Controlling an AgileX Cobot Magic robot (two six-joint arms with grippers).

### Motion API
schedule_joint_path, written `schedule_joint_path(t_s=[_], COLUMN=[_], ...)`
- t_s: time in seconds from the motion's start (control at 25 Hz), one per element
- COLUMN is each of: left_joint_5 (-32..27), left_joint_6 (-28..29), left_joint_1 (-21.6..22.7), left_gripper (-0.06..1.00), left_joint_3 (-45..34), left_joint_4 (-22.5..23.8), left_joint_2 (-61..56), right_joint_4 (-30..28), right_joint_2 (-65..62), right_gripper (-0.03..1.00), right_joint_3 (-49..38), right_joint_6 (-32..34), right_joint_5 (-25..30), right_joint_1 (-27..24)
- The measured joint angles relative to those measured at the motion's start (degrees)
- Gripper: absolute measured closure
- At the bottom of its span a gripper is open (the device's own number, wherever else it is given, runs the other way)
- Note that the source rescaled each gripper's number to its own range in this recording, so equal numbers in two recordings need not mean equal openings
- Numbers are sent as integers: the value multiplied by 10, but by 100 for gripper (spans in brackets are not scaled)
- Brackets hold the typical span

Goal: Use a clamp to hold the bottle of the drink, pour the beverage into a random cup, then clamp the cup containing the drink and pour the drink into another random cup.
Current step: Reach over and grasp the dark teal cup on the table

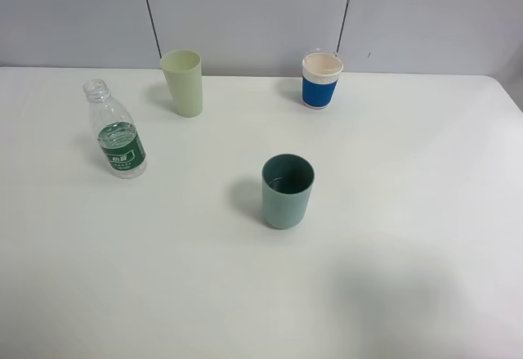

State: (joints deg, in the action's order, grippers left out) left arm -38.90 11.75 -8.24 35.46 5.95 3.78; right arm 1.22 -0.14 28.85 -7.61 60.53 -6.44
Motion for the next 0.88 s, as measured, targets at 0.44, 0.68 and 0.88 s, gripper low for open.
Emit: schedule_joint_path(t_s=[0.44, 0.68, 0.88], left_joint_5=[-204, -207, -216], left_joint_6=[-20, -34, -34], left_joint_1=[35, 35, 35], left_gripper=[-5, -5, -5], left_joint_3=[8, -43, -65], left_joint_4=[-8, -19, -33], left_joint_2=[-40, -40, -40], right_joint_4=[0, 0, 0], right_joint_2=[0, 0, 0], right_gripper=[-3, -3, -3], right_joint_3=[0, 0, 0], right_joint_6=[0, 0, 0], right_joint_5=[0, 0, 0], right_joint_1=[0, 0, 0])
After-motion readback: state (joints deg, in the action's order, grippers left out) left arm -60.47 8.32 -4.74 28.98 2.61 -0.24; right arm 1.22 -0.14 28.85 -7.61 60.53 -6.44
